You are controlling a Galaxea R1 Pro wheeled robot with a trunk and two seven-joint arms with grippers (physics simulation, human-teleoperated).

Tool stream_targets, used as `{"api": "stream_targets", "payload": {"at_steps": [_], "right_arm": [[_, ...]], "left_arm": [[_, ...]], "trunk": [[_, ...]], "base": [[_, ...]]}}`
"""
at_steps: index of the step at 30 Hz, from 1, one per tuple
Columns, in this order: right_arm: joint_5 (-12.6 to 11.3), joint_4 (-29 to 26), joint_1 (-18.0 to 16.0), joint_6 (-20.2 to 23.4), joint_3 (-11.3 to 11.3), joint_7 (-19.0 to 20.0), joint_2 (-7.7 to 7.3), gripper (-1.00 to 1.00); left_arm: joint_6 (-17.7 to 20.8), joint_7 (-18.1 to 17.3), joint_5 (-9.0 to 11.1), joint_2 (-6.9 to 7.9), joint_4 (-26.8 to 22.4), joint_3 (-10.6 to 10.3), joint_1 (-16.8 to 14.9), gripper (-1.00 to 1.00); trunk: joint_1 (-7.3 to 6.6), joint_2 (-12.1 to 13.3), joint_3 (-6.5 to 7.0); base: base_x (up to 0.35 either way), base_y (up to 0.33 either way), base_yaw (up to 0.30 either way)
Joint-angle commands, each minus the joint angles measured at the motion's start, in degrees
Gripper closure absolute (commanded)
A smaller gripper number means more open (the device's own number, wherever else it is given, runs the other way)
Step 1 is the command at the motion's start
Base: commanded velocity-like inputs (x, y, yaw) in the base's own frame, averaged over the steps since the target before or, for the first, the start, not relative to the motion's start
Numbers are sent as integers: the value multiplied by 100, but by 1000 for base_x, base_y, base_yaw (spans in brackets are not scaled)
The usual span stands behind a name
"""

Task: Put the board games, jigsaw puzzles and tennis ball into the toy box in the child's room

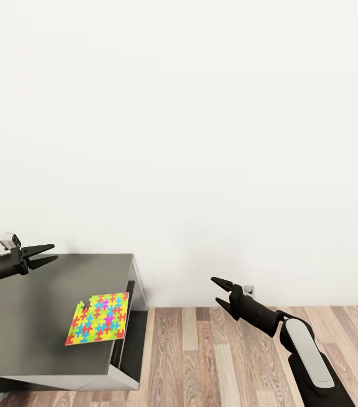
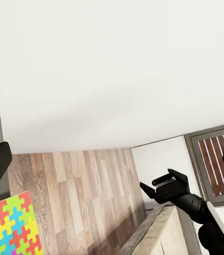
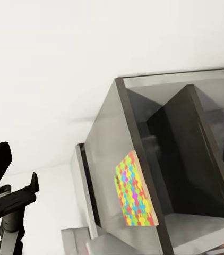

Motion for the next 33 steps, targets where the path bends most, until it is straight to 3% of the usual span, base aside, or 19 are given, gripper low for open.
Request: {"api": "stream_targets", "payload": {"at_steps": [1, 33], "right_arm": [[44, 0, -4, 28, -8, 42, 0, -100], [53, 2, -4, -202, 51, 42, -8, -100]], "left_arm": [[61, -26, -7, 1, 0, -1, -3, -100], [61, -26, -6, -8, 0, -13, -3, -100]], "trunk": [[1, -5, 4], [1, -5, 308]], "base": [[0, 0, 0], [0, 0, 0]]}}
